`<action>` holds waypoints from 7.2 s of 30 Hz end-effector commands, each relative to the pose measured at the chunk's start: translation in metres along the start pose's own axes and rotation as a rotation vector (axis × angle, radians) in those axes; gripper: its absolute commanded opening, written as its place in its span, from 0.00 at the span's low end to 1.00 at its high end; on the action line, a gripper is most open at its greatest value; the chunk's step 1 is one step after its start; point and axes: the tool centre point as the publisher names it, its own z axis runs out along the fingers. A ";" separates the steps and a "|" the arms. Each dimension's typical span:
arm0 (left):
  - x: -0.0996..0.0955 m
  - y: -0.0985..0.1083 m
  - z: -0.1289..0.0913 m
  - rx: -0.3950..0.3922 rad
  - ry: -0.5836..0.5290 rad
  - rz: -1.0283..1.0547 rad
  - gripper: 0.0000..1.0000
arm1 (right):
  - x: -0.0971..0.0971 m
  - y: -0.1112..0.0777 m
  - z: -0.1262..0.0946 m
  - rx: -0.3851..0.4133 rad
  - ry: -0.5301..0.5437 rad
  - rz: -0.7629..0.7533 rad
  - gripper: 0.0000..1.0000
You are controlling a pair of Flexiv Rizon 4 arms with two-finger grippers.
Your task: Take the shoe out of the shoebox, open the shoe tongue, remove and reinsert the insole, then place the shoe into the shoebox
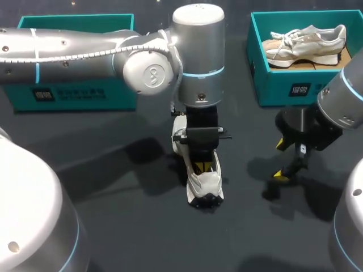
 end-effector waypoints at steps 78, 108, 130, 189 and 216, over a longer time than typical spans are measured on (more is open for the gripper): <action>0.010 0.023 0.034 -0.142 0.038 -0.152 0.00 | 0.002 -0.001 0.000 0.001 -0.004 0.000 1.00; 0.019 0.007 0.062 -0.110 0.203 -0.126 0.00 | 0.002 -0.001 0.000 0.001 -0.004 0.000 1.00; 0.004 0.005 0.008 -0.221 -0.020 -0.119 0.00 | 0.002 -0.001 0.000 0.001 -0.004 0.000 1.00; 0.001 0.043 -0.020 -0.391 -0.001 -0.162 0.78 | 0.002 -0.001 0.000 0.001 -0.004 0.000 1.00; 0.004 0.053 -0.037 -0.315 -0.015 -0.166 0.90 | 0.002 -0.001 0.000 0.001 -0.004 0.000 1.00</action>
